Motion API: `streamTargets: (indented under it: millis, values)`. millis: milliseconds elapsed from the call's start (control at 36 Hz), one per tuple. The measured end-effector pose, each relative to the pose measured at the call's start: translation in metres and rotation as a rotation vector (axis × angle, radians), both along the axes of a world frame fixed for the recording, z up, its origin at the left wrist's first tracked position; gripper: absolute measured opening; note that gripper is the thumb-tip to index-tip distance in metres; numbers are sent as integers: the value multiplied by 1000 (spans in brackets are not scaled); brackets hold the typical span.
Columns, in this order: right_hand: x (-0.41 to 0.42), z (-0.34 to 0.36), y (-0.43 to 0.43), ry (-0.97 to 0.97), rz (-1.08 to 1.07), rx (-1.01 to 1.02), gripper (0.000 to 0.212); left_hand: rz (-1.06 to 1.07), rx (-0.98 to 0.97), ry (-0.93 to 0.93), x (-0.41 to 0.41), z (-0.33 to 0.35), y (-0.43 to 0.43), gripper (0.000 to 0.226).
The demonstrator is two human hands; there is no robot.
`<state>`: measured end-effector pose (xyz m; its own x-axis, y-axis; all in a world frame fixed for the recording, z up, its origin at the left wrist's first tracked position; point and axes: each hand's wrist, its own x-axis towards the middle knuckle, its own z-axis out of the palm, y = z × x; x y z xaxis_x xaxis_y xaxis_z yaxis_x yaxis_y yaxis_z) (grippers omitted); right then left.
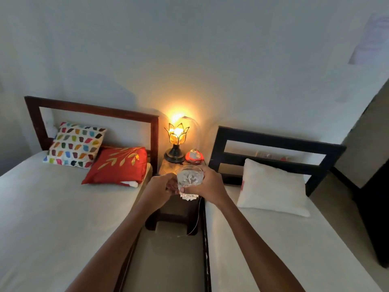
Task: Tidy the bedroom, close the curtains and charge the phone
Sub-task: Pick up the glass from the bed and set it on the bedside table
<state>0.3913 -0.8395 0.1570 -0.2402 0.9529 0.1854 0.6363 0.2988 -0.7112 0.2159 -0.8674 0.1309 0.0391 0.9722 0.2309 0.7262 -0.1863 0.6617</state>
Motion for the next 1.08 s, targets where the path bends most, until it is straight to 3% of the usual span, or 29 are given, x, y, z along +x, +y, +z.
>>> streamTargets:
  millis: [278,667,861,1083]
  values:
    - [-42,-34,162,26,21,-60,72,2,-67,-29,-44,-31,162,37]
    - [-98,-95,360,7,-67,-112,80,9,-212,-70,-91,-86,368,37]
    - [-106,-156,435,-57,-89,-161,86,18,-247,-8,-98,-153,444,40]
    - [-102,-256,502,50,-5,-281,80,49,-276,6,-94,-259,503,38]
